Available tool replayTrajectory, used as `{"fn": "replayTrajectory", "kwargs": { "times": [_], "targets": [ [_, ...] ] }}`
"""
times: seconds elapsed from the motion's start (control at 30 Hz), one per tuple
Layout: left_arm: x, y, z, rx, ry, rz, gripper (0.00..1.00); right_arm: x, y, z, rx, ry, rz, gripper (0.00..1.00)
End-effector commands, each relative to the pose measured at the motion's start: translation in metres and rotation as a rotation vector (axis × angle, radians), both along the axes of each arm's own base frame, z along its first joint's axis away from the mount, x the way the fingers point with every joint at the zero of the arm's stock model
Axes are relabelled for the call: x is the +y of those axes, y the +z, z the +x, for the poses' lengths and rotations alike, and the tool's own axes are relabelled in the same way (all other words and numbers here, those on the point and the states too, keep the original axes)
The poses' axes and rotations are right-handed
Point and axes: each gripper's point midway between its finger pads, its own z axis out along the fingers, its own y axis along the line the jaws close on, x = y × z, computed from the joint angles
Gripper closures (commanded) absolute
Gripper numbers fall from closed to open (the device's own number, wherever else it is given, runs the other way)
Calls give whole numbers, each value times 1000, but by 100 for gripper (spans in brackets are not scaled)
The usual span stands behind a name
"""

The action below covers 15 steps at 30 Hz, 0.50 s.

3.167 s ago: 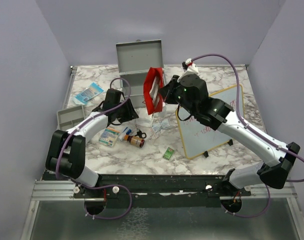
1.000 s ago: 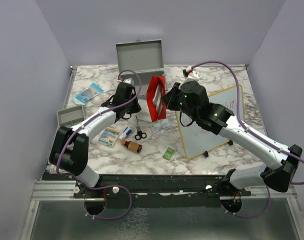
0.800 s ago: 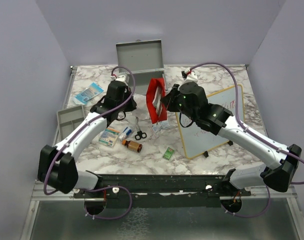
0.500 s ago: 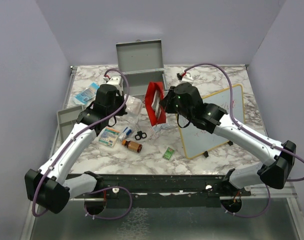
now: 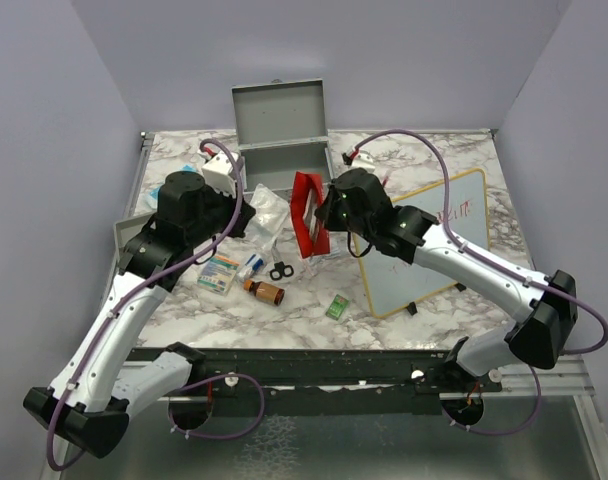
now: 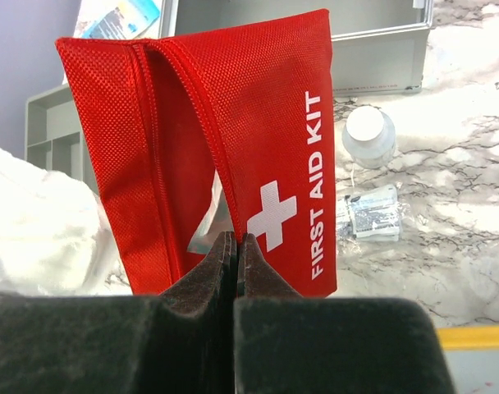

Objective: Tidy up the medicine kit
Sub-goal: Pick up the medical item at the center of the board.

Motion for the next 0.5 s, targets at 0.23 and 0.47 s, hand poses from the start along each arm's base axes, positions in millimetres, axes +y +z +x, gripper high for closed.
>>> {"fn": "replayTrajectory", "kwargs": {
  "times": [0.23,0.47],
  "targets": [
    [-49,38,-32,14,-317,-147,100,23,-14,2,22,99,-17,100],
    [-14,25,-12,54,-69,-54,100,8,-20,8,30,12,-63,99]
  ]
}}
